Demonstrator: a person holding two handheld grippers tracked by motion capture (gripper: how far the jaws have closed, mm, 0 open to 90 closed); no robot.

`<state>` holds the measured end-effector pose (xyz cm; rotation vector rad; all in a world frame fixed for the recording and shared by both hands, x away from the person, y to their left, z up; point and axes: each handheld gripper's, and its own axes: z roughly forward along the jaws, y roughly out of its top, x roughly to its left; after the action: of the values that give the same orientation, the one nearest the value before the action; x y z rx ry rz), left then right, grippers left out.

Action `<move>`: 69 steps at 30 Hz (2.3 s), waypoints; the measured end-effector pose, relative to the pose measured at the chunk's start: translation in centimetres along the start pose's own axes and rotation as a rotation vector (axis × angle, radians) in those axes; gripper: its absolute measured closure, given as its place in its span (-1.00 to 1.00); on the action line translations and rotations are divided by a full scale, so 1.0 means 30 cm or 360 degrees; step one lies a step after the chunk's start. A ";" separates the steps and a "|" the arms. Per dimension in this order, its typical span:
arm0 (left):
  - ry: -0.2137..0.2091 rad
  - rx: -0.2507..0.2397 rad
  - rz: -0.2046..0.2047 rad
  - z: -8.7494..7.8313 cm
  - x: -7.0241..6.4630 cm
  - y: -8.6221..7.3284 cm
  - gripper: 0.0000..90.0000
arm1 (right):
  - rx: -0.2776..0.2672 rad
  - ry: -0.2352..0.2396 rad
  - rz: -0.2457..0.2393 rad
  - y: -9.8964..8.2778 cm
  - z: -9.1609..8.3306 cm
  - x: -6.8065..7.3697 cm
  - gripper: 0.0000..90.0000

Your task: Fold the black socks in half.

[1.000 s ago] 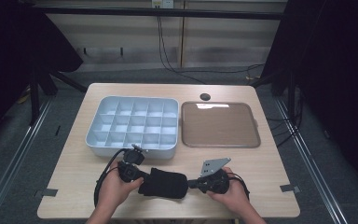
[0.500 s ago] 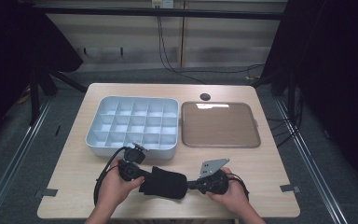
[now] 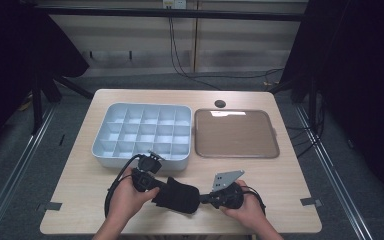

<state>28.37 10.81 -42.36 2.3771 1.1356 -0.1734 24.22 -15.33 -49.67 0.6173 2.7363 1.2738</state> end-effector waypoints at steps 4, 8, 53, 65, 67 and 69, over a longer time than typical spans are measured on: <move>-0.0007 0.0013 0.0019 0.000 -0.009 0.007 0.89 | -0.0001 0.0001 -0.0001 0.005 0.003 0.004 1.00; -0.0007 0.0012 0.0026 0.002 -0.015 0.009 0.89 | 0.0003 0.0004 0.0001 0.008 0.006 0.004 1.00; -0.0060 0.0012 0.0072 0.050 -0.083 0.032 0.88 | 0.0012 0.0043 -0.0050 0.044 0.055 0.004 1.00; -0.0088 0.0033 0.0085 0.111 -0.100 0.029 0.85 | 0.0015 0.0035 -0.0050 0.043 0.059 0.003 1.00; -0.0092 0.0042 0.0080 0.121 -0.101 0.028 0.85 | 0.0017 0.0034 -0.0049 0.043 0.059 0.003 1.00; -0.0096 0.0044 0.0074 0.129 -0.099 0.027 0.85 | 0.0018 0.0033 -0.0047 0.042 0.059 0.002 1.00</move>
<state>27.44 6.43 -44.46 2.4031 1.0557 -0.2450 24.97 -13.30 -49.89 0.5652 2.7606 1.2664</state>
